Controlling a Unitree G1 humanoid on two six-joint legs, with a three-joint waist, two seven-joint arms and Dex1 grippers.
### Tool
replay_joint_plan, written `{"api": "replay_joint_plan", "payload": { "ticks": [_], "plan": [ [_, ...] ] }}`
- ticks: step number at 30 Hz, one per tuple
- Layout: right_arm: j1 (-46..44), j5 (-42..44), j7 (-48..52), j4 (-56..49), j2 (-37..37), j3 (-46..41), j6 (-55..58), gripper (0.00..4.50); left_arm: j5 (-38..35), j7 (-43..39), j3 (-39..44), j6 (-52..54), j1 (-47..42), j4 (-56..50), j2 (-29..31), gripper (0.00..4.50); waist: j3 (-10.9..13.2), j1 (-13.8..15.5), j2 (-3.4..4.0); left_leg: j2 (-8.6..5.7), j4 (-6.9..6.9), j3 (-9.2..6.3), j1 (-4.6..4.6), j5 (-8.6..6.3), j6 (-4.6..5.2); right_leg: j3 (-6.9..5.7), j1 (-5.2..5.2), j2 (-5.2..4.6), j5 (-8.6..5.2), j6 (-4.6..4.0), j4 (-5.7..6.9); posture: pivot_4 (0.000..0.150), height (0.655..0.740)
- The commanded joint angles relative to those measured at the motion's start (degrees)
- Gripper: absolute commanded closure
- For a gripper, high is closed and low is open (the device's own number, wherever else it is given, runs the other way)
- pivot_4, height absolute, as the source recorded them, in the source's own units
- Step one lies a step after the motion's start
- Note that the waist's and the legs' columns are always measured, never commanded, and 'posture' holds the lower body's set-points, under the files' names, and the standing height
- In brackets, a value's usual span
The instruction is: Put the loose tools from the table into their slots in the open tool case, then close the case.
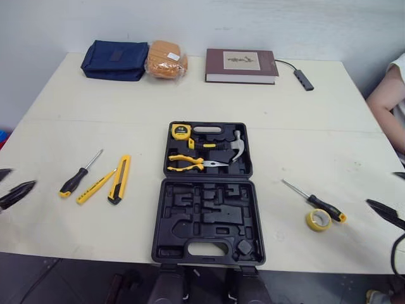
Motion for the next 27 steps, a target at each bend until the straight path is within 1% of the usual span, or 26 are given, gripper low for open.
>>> {"api": "replay_joint_plan", "payload": {
  "ticks": [1,4,8,11,17,19,21,25,27],
  "plan": [
    [3.8,-1.8,-2.5,6.8,-0.1,-4.5,-6.3,0.0,1.2,2.9,5.2,-6.4,4.1,10.3,3.3,0.04,0.0,0.0,0.01,0.01,-0.04,0.0,-0.01,-0.05,0.04,-0.01,-0.01,-0.01,-0.01,-0.02,-0.02,0.15,0.74],
    [5.7,-0.3,-4.4,12.2,0.6,-6.6,-9.4,0.0,0.3,6.3,7.1,-9.3,5.4,16.4,3.8,0.04,0.0,0.1,0.01,0.05,-0.18,0.06,0.03,-0.13,-0.12,-0.05,-0.01,0.0,-0.07,-0.09,-0.16,0.15,0.74],
    [7.6,1.4,-6.0,16.2,1.1,-8.2,-9.5,0.0,0.4,8.7,7.1,-12.5,6.8,20.9,3.6,0.04,0.0,0.0,0.01,0.07,-0.2,0.13,0.09,-0.13,-0.11,-0.04,0.02,0.0,-0.06,-0.09,-0.17,0.15,0.74],
    [8.2,2.3,-7.1,17.3,1.1,-8.2,-9.6,0.0,-0.5,8.8,6.3,-13.3,5.9,22.1,3.5,0.04,0.0,-0.1,0.01,0.12,-0.2,0.14,0.13,-0.29,0.15,0.0,0.02,-0.02,-0.06,-0.1,-0.16,0.15,0.74],
    [7.5,3.7,-6.6,17.6,1.2,-5.7,-9.3,0.0,-1.0,7.6,3.2,-14.0,2.4,21.3,2.2,0.04,0.0,-0.2,0.02,0.26,-0.2,0.15,0.15,-0.27,0.09,0.0,0.01,0.07,0.02,-0.25,-0.15,0.15,0.74],
    [6.0,5.0,-6.5,16.1,1.9,-4.1,-7.2,0.0,-1.2,6.8,1.8,-13.8,0.9,20.2,1.7,0.04,0.0,-0.3,0.02,0.27,-0.2,0.16,0.15,-0.27,0.08,0.0,0.01,0.09,0.02,-0.26,-0.16,0.15,0.74],
    [5.3,8.1,-5.4,10.5,3.9,-1.9,-3.6,0.0,-2.1,4.6,0.3,-12.7,-0.6,16.9,1.1,0.04,0.0,-0.5,0.01,0.28,-0.2,0.16,0.15,-0.25,0.07,0.0,0.0,0.1,0.03,-0.27,-0.15,0.15,0.74],
    [4.0,12.1,-4.1,2.5,6.1,0.3,-0.3,0.0,-3.2,2.7,-1.4,-10.0,-1.8,12.4,0.1,0.04,0.0,-1.1,0.03,0.3,-0.19,0.19,0.14,-0.22,0.01,0.01,-0.02,0.12,0.03,-0.28,-0.09,0.15,0.74],
    [2.4,13.8,-3.2,-1.0,6.4,1.7,1.3,0.0,-3.7,1.5,-2.8,-8.0,-2.0,9.5,-0.5,0.04,0.0,-1.4,0.06,0.29,-0.19,0.27,0.15,-0.08,-0.21,0.04,-0.03,0.11,0.03,-0.28,-0.06,0.15,0.74]
  ]
}}
